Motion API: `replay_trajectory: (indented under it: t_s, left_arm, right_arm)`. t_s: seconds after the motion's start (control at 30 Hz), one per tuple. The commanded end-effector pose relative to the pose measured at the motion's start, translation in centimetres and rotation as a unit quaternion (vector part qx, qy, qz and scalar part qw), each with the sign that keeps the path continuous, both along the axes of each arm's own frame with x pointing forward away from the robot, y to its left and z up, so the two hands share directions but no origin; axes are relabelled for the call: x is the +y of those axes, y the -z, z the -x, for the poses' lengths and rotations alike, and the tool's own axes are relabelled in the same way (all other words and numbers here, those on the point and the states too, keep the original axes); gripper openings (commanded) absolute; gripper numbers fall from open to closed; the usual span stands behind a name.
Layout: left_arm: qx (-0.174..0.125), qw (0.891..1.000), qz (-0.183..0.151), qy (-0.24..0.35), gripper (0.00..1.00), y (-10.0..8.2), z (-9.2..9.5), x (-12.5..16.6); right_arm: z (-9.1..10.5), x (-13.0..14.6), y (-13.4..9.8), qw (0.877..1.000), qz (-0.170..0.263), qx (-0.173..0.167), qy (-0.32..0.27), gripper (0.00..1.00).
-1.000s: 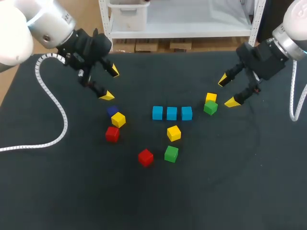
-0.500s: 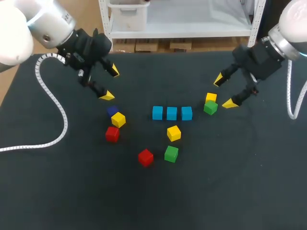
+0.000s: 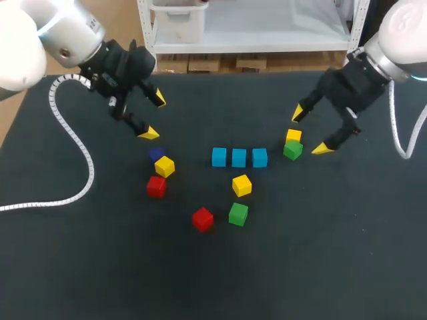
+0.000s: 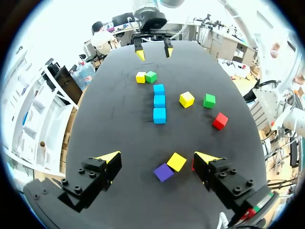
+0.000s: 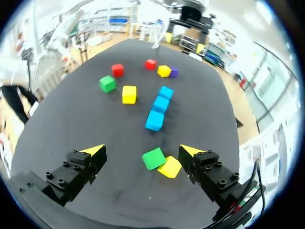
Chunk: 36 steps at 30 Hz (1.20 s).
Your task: Place the blue cubes, place green cubes on the blue cubes, place the yellow cubes on the green cubes, then place the red cubes on the yellow cubes, and place purple cube on the red cubes.
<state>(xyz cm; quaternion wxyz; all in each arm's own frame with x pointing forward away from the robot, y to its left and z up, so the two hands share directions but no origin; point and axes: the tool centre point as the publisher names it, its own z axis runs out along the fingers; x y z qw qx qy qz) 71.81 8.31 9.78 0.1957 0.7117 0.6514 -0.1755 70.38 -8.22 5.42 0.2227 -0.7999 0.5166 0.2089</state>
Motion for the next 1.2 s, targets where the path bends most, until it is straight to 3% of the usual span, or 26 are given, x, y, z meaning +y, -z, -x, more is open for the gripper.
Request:
replay_trajectory:
  t_s: [0.03, 0.27, 0.87, 0.9, 0.93, 1.03, 1.07, 1.1, 1.2]
  left_arm:
    - [-0.001, 1.0, 0.001, 0.001, 1.0, 0.0, -0.1, 0.1]
    - [-0.001, 1.0, 0.001, 0.001, 1.0, 0.0, -0.1, 0.1]
    - [-0.001, 1.0, 0.001, 0.001, 1.0, 0.0, -0.1, 0.1]
    - [-0.001, 1.0, 0.001, 0.001, 1.0, 0.0, -0.1, 0.1]
    - [-0.001, 1.0, 0.001, 0.001, 1.0, 0.0, -0.1, 0.1]
    - [-0.001, 1.0, 0.001, 0.001, 1.0, 0.0, -0.1, 0.1]
    - [-0.001, 1.0, 0.001, 0.001, 1.0, 0.0, -0.1, 0.1]
    - [-0.001, 1.0, 0.001, 0.001, 1.0, 0.0, -0.1, 0.1]
    - [-0.001, 1.0, 0.001, 0.001, 1.0, 0.0, -0.1, 0.1]
  right_arm:
    - [-1.1, 0.4, 0.0, 0.999, 0.017, 0.005, -0.051, 1.0]
    - [-1.3, 1.1, 1.3, 0.994, 0.052, -0.01, -0.093, 1.0]
    - [-1.0, 2.1, 4.2, 0.989, 0.075, -0.007, -0.124, 1.0]
    - [-1.0, 2.2, 4.3, 0.989, 0.074, -0.008, -0.124, 0.68]
    - [-1.0, 2.3, 4.4, 0.989, 0.074, -0.008, -0.124, 0.45]
    - [-0.9, 2.4, 4.8, 0.989, 0.076, -0.007, -0.127, 0.5]
    - [-0.9, 2.4, 4.9, 0.989, 0.076, -0.007, -0.128, 0.59]
    - [-0.9, 2.4, 5.0, 0.989, 0.077, -0.007, -0.128, 0.51]
    - [-1.0, 2.3, 5.2, 0.988, 0.078, -0.006, -0.129, 0.5]
